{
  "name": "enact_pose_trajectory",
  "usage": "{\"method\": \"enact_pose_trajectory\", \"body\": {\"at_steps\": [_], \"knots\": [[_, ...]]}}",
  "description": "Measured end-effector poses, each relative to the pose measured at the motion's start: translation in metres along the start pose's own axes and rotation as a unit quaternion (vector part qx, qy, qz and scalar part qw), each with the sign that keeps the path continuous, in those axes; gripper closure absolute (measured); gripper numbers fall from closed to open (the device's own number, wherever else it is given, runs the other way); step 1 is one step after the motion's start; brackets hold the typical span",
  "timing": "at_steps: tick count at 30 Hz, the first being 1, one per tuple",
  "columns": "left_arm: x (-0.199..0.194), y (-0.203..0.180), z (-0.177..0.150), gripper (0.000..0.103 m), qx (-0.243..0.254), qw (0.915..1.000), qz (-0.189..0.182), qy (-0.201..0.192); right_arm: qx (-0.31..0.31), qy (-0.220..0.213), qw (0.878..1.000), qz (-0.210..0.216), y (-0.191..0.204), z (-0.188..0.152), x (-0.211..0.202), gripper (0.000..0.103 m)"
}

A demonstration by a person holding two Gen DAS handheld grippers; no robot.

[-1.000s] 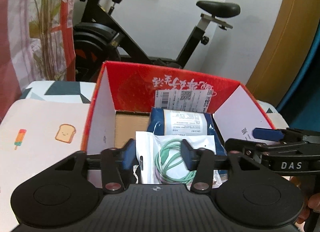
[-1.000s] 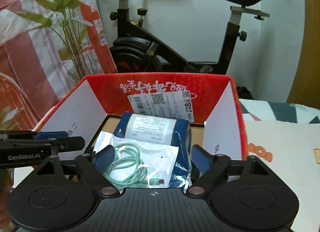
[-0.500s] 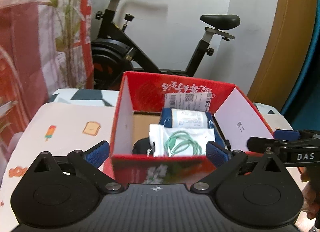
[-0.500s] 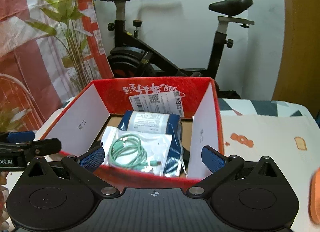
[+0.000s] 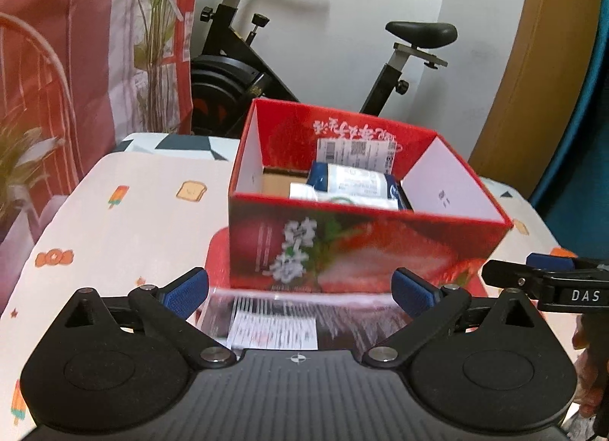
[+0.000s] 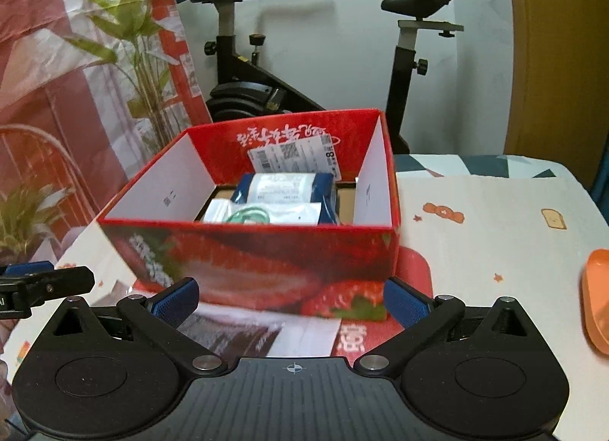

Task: Organize soft objects
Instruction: 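Move both grippers back down to the green fabric pouch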

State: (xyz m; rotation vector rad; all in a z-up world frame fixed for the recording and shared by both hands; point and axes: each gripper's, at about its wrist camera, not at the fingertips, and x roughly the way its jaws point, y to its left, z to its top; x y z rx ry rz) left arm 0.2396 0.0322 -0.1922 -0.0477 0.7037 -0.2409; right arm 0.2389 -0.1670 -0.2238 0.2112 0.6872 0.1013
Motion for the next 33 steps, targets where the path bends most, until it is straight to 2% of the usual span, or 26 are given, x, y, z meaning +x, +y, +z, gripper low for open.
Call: {"method": "enact_pose_trajectory", "body": {"at_steps": [7,19,28,33], "knots": [[-0.007,0.002,-0.029,0.0,-0.018,0.9996,-0.002,0.021,-0.003,0.016,1.0,0.008,0.003,-0.028,-0.011,0.0],[-0.014,-0.004,-0.072,0.0,-0.016,0.9984,-0.001,0.055,-0.015,0.033,0.999,0.02,0.014,-0.062,-0.022,0.001],[-0.021,-0.009,-0.088,0.0,-0.017,0.9976,-0.01,0.066,-0.002,0.045,0.998,0.039,0.015,-0.075,-0.029,0.001],[-0.023,-0.015,-0.092,0.0,-0.01,0.9974,-0.008,0.07,0.003,0.065,0.997,0.039,0.011,-0.089,-0.029,0.005]]}}
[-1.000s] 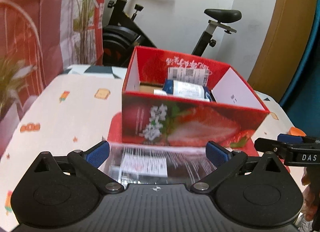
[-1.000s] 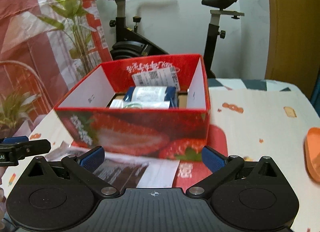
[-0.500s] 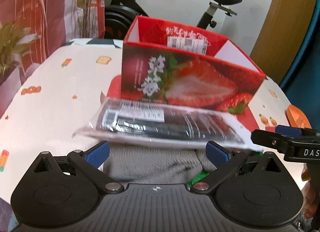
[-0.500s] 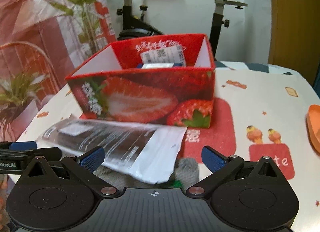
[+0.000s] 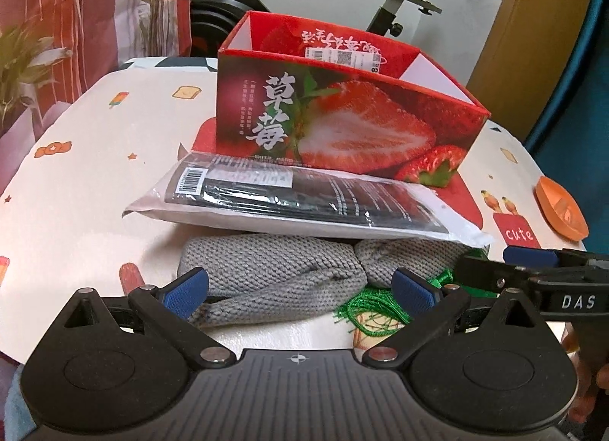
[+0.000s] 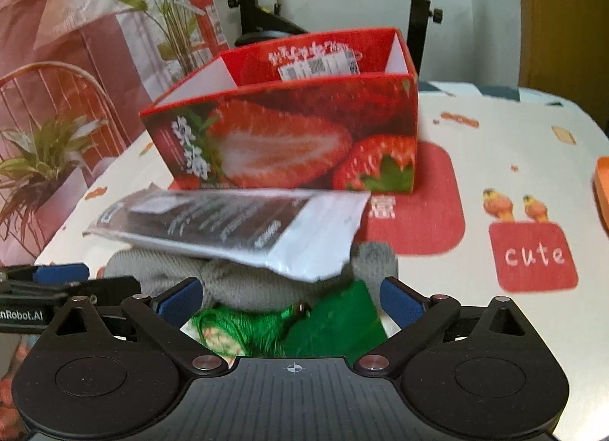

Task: Organize soft objects
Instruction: 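Move both grippers back down to the green fabric pouch, then close both grippers on the green fabric pouch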

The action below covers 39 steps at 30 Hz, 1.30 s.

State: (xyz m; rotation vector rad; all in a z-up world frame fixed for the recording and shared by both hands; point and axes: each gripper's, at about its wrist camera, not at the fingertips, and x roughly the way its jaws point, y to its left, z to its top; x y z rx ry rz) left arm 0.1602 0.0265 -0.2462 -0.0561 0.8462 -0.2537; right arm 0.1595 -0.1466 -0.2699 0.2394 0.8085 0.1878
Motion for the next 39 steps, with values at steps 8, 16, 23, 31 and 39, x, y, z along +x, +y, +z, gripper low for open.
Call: {"method": "enact_pose_trajectory", "body": {"at_steps": [8,16,23,31,39], "knots": [[-0.001,-0.004,-0.005,0.0,0.005,0.9999,0.005,0.009,-0.059,-0.005,0.998,-0.037,0.004,-0.013,-0.005,0.014],[0.006,-0.004,-0.015,0.0,0.004,0.9994,0.002,0.034,-0.05,0.017,0.998,-0.024,-0.003,-0.027,-0.006,0.024],[0.013,-0.002,-0.016,0.0,0.0,0.9991,0.0,0.043,-0.037,0.022,0.999,-0.016,-0.014,-0.027,-0.003,0.039],[0.008,0.003,-0.014,0.009,-0.018,0.9992,-0.033,0.011,-0.033,0.021,0.999,-0.006,-0.027,-0.028,-0.008,0.04],[0.017,-0.004,-0.012,0.019,-0.018,0.9989,-0.041,0.012,-0.129,0.012,0.991,-0.016,-0.018,-0.033,-0.008,0.036]]}}
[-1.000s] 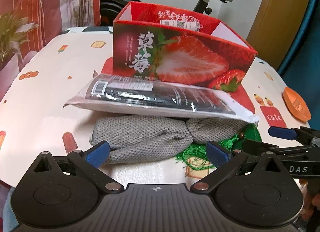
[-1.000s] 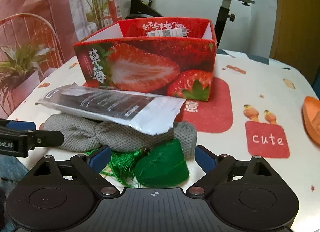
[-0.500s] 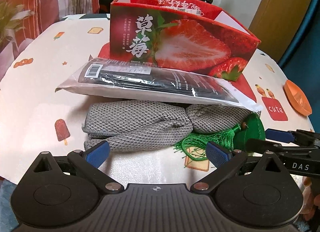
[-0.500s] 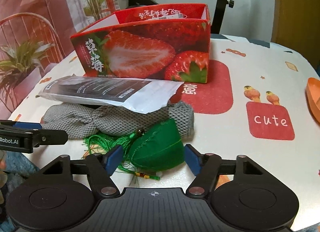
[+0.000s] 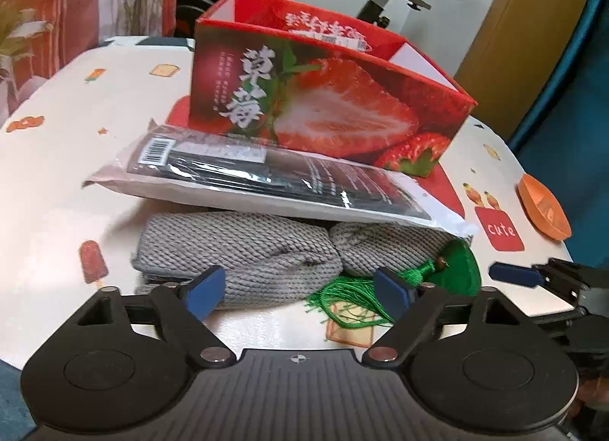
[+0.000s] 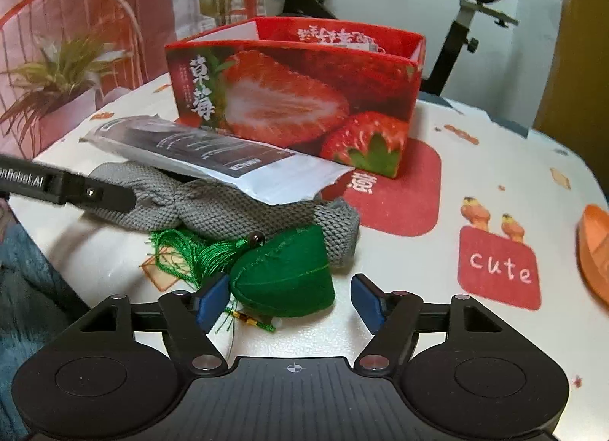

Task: Organize soft objects
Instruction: 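Close both grippers on the green fabric pouch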

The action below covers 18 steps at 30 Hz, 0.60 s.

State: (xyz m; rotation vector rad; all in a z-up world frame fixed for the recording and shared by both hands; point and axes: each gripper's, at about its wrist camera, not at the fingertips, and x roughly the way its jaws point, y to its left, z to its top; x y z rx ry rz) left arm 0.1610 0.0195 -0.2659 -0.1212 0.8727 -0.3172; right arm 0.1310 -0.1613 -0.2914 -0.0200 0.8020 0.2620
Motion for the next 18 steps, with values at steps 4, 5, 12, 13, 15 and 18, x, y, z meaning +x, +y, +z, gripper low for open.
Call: {"method": "enact_pose_trajectory", "body": {"at_steps": [4,5,12,13,15,18], "knots": [[0.002,-0.002,0.0,0.025,0.007,0.9999,-0.013,0.001,-0.022,-0.012,1.0,0.0,0.001,0.002,0.002,0.034],[0.001,-0.002,0.0,0.027,0.007,0.9998,-0.019,0.001,-0.028,-0.012,1.0,0.003,0.002,0.002,0.003,0.035],[0.002,-0.005,0.003,0.042,0.001,0.9986,-0.053,0.01,-0.024,0.007,0.999,0.02,0.004,-0.004,0.019,0.041],[0.0,-0.004,0.004,0.042,-0.004,0.9984,-0.056,0.008,-0.021,0.004,1.0,0.022,0.004,-0.003,0.019,0.045],[-0.001,0.0,0.008,0.042,-0.02,0.9971,-0.074,0.006,-0.018,0.005,0.999,0.033,0.006,-0.002,0.019,0.047],[0.0,-0.004,0.01,0.043,-0.025,0.9946,-0.1,0.011,-0.036,0.009,0.998,0.055,0.018,0.0,0.021,0.047]]}}
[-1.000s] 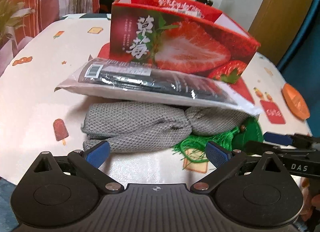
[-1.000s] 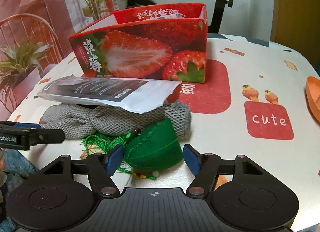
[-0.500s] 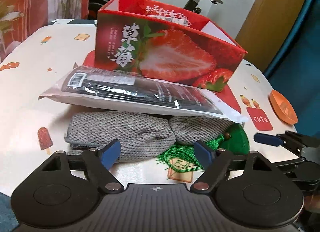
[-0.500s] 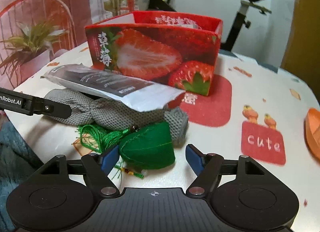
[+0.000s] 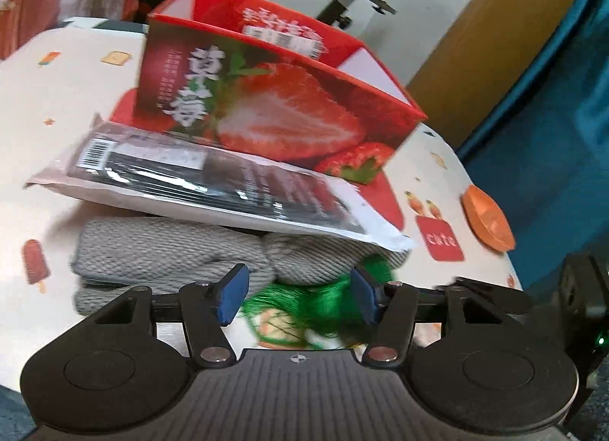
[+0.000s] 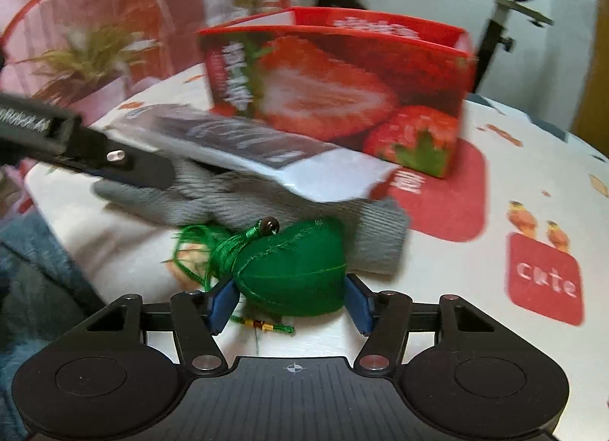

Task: Organize soft objects
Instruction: 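Close both grippers on the green fabric pouch, then lift the green pouch with both grippers and carry it over the red box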

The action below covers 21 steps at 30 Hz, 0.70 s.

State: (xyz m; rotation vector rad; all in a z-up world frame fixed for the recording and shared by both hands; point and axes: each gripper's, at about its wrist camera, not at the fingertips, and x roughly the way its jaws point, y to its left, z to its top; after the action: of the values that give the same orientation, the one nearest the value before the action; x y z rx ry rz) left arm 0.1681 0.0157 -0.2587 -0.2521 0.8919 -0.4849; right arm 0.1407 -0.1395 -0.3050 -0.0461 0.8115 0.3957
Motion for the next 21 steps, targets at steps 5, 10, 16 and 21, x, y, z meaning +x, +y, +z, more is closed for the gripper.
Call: {"method": "enact_pose_trajectory", "body": {"at_steps": [5,10,16,21], "knots": [[0.01,-0.01,-0.005,0.048,0.004,0.9983,-0.053,0.025,-0.034,0.002,0.999,0.039,0.022,0.004,0.007,0.047],[0.016,-0.012,-0.012,0.05,0.011,0.9966,-0.073,0.037,-0.034,-0.002,0.998,0.045,0.025,0.003,0.009,0.047],[0.034,-0.01,-0.022,0.05,0.002,0.9953,-0.073,0.064,-0.038,-0.006,0.998,0.044,0.026,0.0,0.007,0.047],[0.044,-0.001,-0.022,0.05,-0.005,0.9948,-0.072,0.073,-0.025,-0.01,0.999,0.047,0.024,-0.002,0.005,0.048]]}}
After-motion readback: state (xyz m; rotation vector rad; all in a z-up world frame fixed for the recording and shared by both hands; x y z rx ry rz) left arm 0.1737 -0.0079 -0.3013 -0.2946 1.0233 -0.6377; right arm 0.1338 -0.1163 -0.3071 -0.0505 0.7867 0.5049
